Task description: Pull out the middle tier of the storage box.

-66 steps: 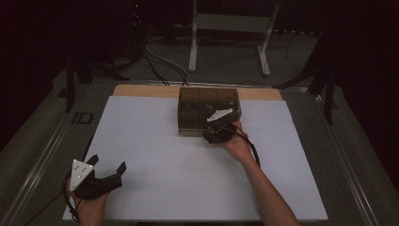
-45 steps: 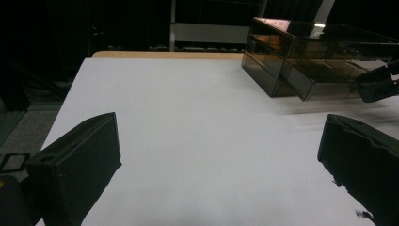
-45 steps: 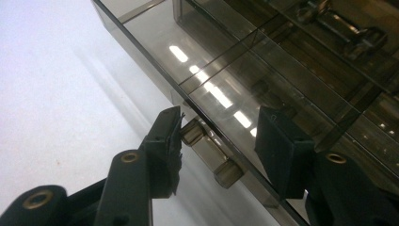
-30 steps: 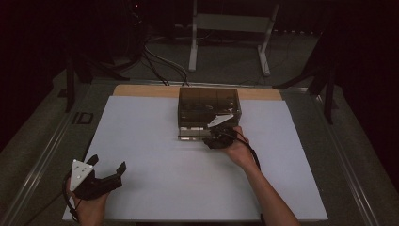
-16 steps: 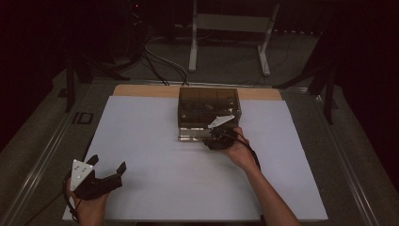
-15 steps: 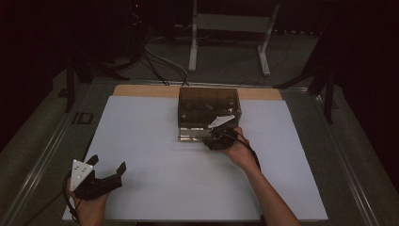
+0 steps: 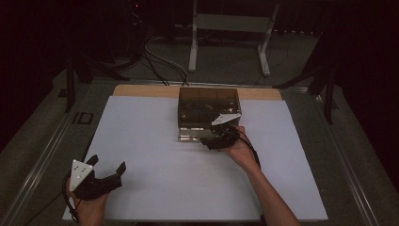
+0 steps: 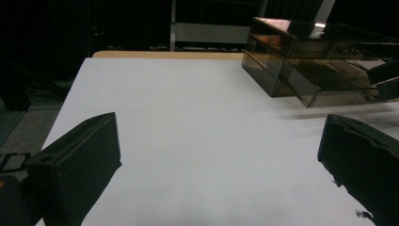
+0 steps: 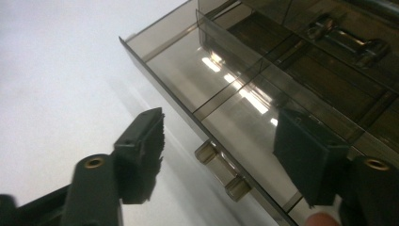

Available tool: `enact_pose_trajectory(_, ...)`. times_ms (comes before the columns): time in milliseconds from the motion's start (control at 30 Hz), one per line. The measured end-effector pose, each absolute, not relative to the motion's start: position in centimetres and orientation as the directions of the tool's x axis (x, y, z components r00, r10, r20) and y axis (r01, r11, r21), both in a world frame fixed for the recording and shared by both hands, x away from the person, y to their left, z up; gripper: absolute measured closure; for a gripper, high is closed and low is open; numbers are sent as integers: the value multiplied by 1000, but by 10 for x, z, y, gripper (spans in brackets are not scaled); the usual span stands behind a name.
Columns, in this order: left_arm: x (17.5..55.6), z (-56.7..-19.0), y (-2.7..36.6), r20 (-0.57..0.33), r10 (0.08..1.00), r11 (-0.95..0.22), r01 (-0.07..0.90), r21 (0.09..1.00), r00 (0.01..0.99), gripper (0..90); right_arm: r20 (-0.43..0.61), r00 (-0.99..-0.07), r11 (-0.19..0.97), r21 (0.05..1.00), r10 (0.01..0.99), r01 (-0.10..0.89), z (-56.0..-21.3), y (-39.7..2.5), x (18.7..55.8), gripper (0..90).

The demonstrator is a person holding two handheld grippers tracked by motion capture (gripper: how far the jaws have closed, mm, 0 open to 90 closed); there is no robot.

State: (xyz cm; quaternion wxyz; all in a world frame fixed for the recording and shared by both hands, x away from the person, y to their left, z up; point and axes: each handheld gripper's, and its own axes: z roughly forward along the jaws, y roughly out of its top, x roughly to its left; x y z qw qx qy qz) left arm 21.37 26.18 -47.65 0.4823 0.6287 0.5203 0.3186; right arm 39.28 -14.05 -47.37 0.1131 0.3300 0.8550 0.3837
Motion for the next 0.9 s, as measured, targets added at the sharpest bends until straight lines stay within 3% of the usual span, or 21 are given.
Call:
enact_pose_trajectory(367, 215, -477, 261, -100, 961, 3, 351, 936, 257, 11, 88, -718, 412, 767, 691, 491, -463, -149, 391, 5)
enact_pose_trajectory(900, 215, -477, 261, -100, 961, 3, 350, 937, 258, 11, 73, -689, 391, 778, 721, 492, -452, -168, 385, 0)
